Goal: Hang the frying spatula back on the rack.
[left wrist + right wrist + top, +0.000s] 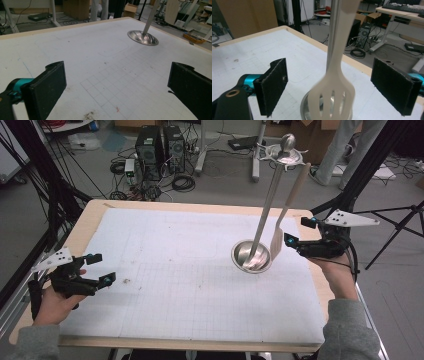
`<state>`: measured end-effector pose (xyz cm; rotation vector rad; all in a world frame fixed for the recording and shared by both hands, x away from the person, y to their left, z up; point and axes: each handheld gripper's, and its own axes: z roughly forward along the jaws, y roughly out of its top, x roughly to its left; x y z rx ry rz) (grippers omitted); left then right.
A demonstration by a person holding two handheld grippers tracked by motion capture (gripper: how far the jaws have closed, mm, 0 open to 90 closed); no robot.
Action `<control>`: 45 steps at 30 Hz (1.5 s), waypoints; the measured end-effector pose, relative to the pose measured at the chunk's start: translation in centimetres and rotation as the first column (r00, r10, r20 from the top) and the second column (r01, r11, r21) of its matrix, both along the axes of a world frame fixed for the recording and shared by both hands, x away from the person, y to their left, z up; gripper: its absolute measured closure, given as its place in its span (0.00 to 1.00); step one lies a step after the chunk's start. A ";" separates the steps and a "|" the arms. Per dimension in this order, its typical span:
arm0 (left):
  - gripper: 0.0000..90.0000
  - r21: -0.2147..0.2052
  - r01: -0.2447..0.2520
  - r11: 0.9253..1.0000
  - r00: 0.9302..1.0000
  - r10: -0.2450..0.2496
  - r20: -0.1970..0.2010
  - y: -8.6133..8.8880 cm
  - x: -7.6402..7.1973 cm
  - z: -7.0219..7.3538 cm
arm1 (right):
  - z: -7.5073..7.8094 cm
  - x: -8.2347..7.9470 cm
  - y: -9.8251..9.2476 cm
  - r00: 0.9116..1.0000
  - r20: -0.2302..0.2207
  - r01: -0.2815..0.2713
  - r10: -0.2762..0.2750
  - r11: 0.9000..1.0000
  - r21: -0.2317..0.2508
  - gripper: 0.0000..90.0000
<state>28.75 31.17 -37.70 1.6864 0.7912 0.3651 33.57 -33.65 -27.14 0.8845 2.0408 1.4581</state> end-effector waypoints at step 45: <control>0.02 -0.013 -0.055 0.998 0.995 0.056 0.085 -0.5 0.0 0.2 | -8.3 -5.6 -4.3 0.994 0.014 0.102 -0.107 0.977 0.188 0.13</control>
